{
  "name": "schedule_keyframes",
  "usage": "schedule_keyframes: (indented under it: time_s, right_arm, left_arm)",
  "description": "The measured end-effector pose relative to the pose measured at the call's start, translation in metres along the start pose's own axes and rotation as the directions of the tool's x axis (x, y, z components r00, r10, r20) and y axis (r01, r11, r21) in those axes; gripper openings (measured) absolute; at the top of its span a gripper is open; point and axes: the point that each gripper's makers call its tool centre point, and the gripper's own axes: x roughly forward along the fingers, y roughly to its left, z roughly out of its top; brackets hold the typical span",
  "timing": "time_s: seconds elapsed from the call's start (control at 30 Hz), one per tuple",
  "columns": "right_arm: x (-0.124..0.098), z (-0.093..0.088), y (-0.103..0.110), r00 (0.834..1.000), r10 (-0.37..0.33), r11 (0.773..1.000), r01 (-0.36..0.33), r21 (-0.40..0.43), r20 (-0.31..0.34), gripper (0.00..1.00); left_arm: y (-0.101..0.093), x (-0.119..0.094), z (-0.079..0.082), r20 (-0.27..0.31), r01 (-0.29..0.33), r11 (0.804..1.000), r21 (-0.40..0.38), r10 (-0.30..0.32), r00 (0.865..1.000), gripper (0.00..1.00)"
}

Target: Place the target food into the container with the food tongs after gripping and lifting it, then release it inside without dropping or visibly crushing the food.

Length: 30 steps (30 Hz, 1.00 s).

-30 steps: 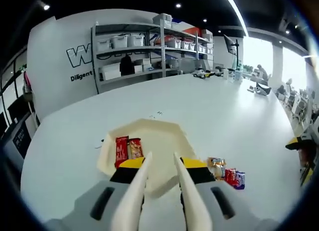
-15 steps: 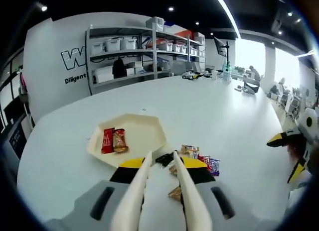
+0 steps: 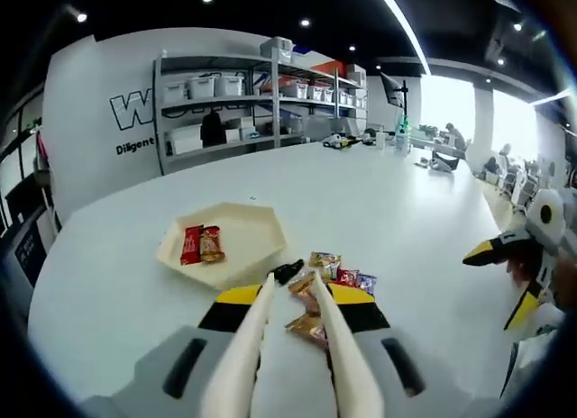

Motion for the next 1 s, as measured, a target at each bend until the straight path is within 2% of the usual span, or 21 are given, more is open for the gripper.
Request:
schedule_keyframes:
  time_s: [0.07, 0.23, 0.3, 0.33, 0.53, 0.6, 0.83, 0.93, 1.0]
  right_arm:
    - [0.001, 0.0, 0.001, 1.0, 0.008, 1.0, -0.008, 0.003, -0.001, 0.6]
    - [0.007, -0.007, 0.006, 0.999, 0.027, 0.999, -0.028, -0.029, -0.036, 0.41]
    - [0.011, -0.006, 0.016, 0.996, 0.084, 0.996, -0.084, 0.015, -0.034, 0.39]
    - [0.013, -0.006, 0.018, 0.995, 0.092, 0.996, -0.091, 0.021, -0.034, 0.39]
    - [0.023, -0.007, 0.028, 0.992, 0.113, 0.992, -0.116, -0.055, -0.057, 0.31]
    - [0.025, -0.006, 0.033, 0.989, 0.138, 0.99, -0.14, -0.021, -0.052, 0.29]
    - [0.03, -0.003, 0.037, 0.989, 0.142, 0.988, -0.145, -0.048, -0.051, 0.21]
    - [0.033, -0.001, 0.039, 0.987, 0.16, 0.986, -0.161, -0.035, -0.017, 0.17]
    - [0.035, -0.003, 0.038, 0.987, 0.161, 0.986, -0.162, -0.033, -0.01, 0.13]
  left_arm:
    - [-0.002, -0.005, -0.002, 0.0, 0.004, 1.0, -0.001, -0.004, 1.0, 0.25]
    - [-0.014, -0.016, -0.007, 0.005, 0.031, 0.999, -0.01, -0.031, 1.0, 0.25]
    - [-0.023, -0.02, -0.013, -0.012, 0.056, 0.998, -0.023, -0.057, 0.998, 0.25]
    - [-0.021, -0.021, -0.012, -0.001, 0.054, 0.998, -0.01, -0.054, 0.999, 0.25]
    - [-0.033, -0.034, -0.013, 0.009, 0.074, 0.997, -0.015, -0.074, 0.997, 0.25]
    - [-0.037, -0.037, -0.013, 0.007, 0.081, 0.997, -0.01, -0.081, 0.997, 0.25]
    - [-0.049, -0.055, -0.008, 0.025, 0.111, 0.994, -0.005, -0.111, 0.994, 0.25]
    - [-0.058, -0.06, -0.012, 0.034, 0.16, 0.987, 0.004, -0.16, 0.987, 0.25]
    - [-0.057, -0.061, -0.018, 0.022, 0.156, 0.988, -0.007, -0.156, 0.987, 0.25]
